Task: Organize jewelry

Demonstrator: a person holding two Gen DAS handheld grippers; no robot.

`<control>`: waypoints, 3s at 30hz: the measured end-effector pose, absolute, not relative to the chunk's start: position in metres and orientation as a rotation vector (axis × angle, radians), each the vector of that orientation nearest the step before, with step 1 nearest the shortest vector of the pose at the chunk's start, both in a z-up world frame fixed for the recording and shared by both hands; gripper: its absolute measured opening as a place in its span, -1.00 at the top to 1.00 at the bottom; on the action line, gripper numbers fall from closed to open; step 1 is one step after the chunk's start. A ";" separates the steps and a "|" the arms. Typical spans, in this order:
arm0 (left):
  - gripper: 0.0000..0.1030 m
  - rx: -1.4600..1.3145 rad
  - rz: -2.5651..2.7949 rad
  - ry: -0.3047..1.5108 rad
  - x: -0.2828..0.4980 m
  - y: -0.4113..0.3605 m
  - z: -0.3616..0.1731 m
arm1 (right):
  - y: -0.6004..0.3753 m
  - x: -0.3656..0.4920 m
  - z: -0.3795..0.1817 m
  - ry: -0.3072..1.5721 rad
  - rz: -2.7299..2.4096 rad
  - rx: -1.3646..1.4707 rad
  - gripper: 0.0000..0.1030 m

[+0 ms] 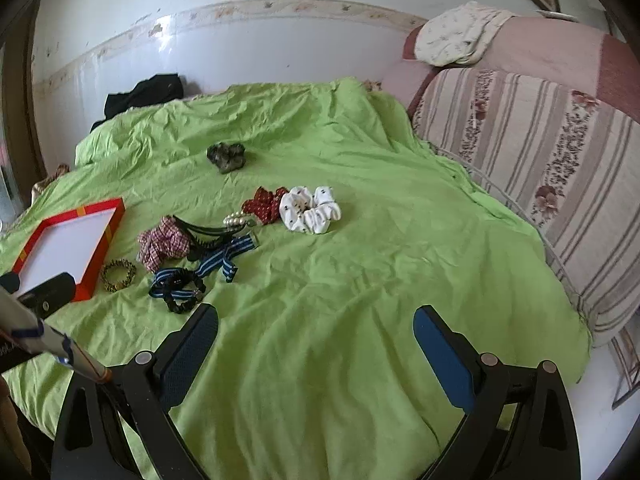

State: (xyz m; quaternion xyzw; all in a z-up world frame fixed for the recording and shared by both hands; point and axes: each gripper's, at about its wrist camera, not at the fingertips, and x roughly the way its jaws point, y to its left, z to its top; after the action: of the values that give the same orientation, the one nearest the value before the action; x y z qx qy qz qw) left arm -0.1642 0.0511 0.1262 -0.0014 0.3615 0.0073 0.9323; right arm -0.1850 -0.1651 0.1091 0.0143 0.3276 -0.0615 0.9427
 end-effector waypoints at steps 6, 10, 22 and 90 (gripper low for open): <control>-1.00 -0.012 0.039 0.794 -0.140 0.070 0.109 | -0.161 -0.165 0.092 0.721 -0.111 0.020 -0.94; -0.98 -0.027 0.066 0.805 -0.127 0.088 0.104 | -0.161 -0.155 0.082 0.746 -0.111 0.016 -0.94; -0.41 -0.045 0.147 0.887 -0.068 0.145 0.079 | -0.164 -0.141 0.067 0.788 -0.111 0.029 -0.94; 0.87 -0.214 -0.238 1.050 -0.012 0.128 0.019 | -0.110 -0.052 0.022 0.984 0.400 0.236 0.01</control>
State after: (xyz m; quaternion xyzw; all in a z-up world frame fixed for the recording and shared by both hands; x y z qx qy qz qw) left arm -0.0115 0.1284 0.0191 -0.1019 0.4989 -0.1132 0.8532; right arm -0.0517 -0.1097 0.0222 0.1120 0.4681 0.1903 0.8557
